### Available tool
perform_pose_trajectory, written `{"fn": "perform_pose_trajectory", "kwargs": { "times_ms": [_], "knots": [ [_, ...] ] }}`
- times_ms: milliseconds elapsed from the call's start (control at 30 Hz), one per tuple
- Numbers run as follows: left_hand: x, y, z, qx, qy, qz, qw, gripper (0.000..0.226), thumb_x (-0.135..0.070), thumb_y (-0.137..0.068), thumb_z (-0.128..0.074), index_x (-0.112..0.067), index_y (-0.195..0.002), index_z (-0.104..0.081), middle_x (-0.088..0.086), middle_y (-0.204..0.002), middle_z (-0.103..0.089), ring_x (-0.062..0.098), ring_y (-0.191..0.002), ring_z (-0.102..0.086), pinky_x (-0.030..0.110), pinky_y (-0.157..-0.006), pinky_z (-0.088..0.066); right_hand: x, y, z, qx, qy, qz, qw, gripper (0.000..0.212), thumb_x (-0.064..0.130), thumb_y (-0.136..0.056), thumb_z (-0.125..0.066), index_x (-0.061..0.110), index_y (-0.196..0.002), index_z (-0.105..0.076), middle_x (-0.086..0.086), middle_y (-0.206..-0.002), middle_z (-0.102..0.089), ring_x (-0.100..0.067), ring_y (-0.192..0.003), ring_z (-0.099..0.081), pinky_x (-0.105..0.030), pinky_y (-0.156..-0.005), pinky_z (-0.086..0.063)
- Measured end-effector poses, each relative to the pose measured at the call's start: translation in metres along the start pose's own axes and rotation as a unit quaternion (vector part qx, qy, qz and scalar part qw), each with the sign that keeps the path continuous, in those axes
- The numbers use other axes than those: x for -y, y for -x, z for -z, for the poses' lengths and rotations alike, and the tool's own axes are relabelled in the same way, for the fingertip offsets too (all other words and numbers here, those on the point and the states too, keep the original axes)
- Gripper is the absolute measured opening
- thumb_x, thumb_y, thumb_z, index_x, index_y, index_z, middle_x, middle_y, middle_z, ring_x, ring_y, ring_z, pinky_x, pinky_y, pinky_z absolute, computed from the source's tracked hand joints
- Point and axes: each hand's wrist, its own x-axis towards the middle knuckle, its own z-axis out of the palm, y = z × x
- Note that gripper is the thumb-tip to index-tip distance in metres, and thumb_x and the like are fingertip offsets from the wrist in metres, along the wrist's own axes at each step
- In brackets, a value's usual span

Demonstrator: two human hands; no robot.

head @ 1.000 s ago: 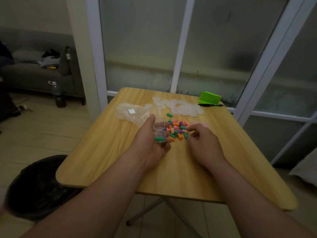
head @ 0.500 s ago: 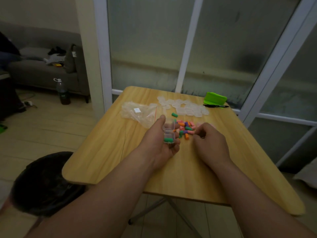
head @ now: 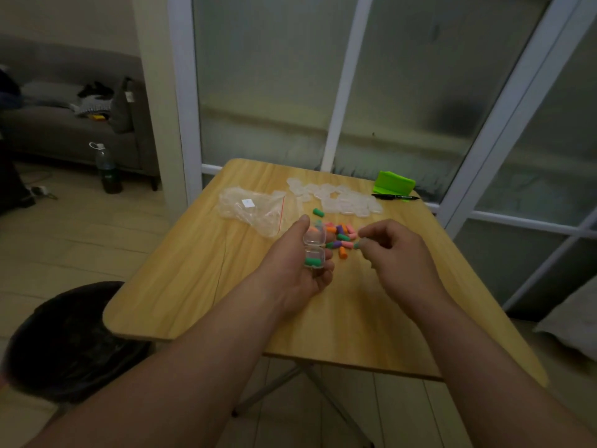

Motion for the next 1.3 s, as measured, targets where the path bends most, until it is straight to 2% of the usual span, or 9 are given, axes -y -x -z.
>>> {"fn": "perform_pose_trajectory", "kwargs": {
  "times_ms": [133,267,467,600,667,833,967,1100,1300],
  "knots": [
    [0.002,-0.003,0.002,0.020,0.020,0.008,1.000,0.057,-0.060,-0.105,-0.041,-0.014,-0.125,-0.068,0.006,-0.083,-0.061,0.015,-0.063,-0.053,0.025,-0.054,-0.046,0.024,0.013,-0.012,0.032,-0.030,0.052,0.998,0.011,0.017,-0.092,-0.078,0.025,-0.096,-0.071,0.006,-0.090,-0.073,-0.007,-0.085,-0.070,-0.024,-0.073,-0.055],
    [0.005,-0.004,0.000,0.035,0.038,0.020,0.998,0.061,-0.062,-0.104,-0.042,-0.018,-0.139,-0.065,0.009,-0.129,-0.073,0.021,-0.106,-0.065,0.032,-0.082,-0.049,0.024,0.019,-0.026,0.037,0.025,0.072,0.996,0.007,0.022,-0.090,-0.080,0.026,-0.091,-0.074,0.010,-0.093,-0.067,0.002,-0.083,-0.061,-0.006,-0.066,-0.040],
    [0.002,0.003,-0.003,0.030,0.047,0.018,0.998,0.051,-0.060,-0.105,-0.040,-0.021,-0.124,-0.067,0.007,-0.117,-0.069,0.019,-0.097,-0.065,0.030,-0.077,-0.046,0.016,0.013,-0.034,0.021,0.036,0.048,0.998,0.007,0.032,-0.086,-0.082,0.032,-0.085,-0.076,-0.002,-0.090,-0.063,-0.008,-0.080,-0.059,-0.025,-0.066,-0.039],
    [0.001,-0.002,-0.001,0.018,0.056,0.018,0.998,0.062,-0.060,-0.105,-0.042,-0.015,-0.142,-0.062,0.007,-0.128,-0.071,0.022,-0.121,-0.066,0.034,-0.113,-0.041,0.016,0.014,-0.038,0.028,0.024,0.046,0.998,0.005,0.031,-0.087,-0.082,0.033,-0.088,-0.077,-0.001,-0.093,-0.063,-0.010,-0.082,-0.059,-0.025,-0.067,-0.039],
    [0.002,-0.005,0.000,0.023,0.064,0.017,0.998,0.062,-0.060,-0.104,-0.044,-0.012,-0.141,-0.062,0.012,-0.132,-0.071,0.025,-0.125,-0.067,0.042,-0.119,-0.040,0.016,0.014,-0.040,0.034,0.024,0.046,0.998,0.006,0.031,-0.087,-0.082,0.034,-0.087,-0.077,0.002,-0.096,-0.063,-0.007,-0.084,-0.058,-0.023,-0.069,-0.038],
    [0.002,-0.009,0.004,0.044,0.061,0.010,0.997,0.064,-0.060,-0.104,-0.044,-0.012,-0.144,-0.060,0.011,-0.130,-0.071,0.022,-0.113,-0.069,0.034,-0.109,-0.046,0.014,0.015,-0.039,0.031,-0.001,0.047,0.998,0.003,0.030,-0.092,-0.077,0.032,-0.094,-0.077,0.000,-0.097,-0.068,-0.010,-0.086,-0.063,-0.028,-0.073,-0.048],
    [0.001,-0.004,0.004,0.055,0.021,0.010,0.998,0.067,-0.060,-0.105,-0.040,-0.010,-0.145,-0.059,0.008,-0.100,-0.062,0.015,-0.068,-0.053,0.026,-0.060,-0.044,0.014,0.013,-0.034,0.014,-0.020,0.041,0.999,0.008,0.024,-0.097,-0.071,0.028,-0.094,-0.077,0.005,-0.088,-0.072,-0.008,-0.082,-0.066,-0.030,-0.073,-0.054],
    [0.002,-0.002,0.002,0.080,0.004,0.017,0.997,0.055,-0.061,-0.105,-0.039,-0.020,-0.133,-0.062,0.003,-0.080,-0.056,0.013,-0.062,-0.048,0.025,-0.056,-0.042,0.015,0.011,-0.031,0.001,-0.029,0.031,0.999,0.013,0.026,-0.099,-0.070,0.028,-0.111,-0.074,0.007,-0.100,-0.071,-0.003,-0.088,-0.065,-0.015,-0.071,-0.049],
    [0.001,0.001,0.005,0.090,0.002,0.035,0.995,0.062,-0.065,-0.101,-0.044,-0.019,-0.139,-0.060,0.005,-0.089,-0.054,0.015,-0.066,-0.050,0.026,-0.058,-0.046,0.020,0.013,-0.027,0.041,-0.012,0.055,0.998,0.024,0.034,-0.102,-0.064,0.034,-0.124,-0.075,0.009,-0.117,-0.064,0.006,-0.101,-0.060,-0.002,-0.077,-0.043]
  ]
}}
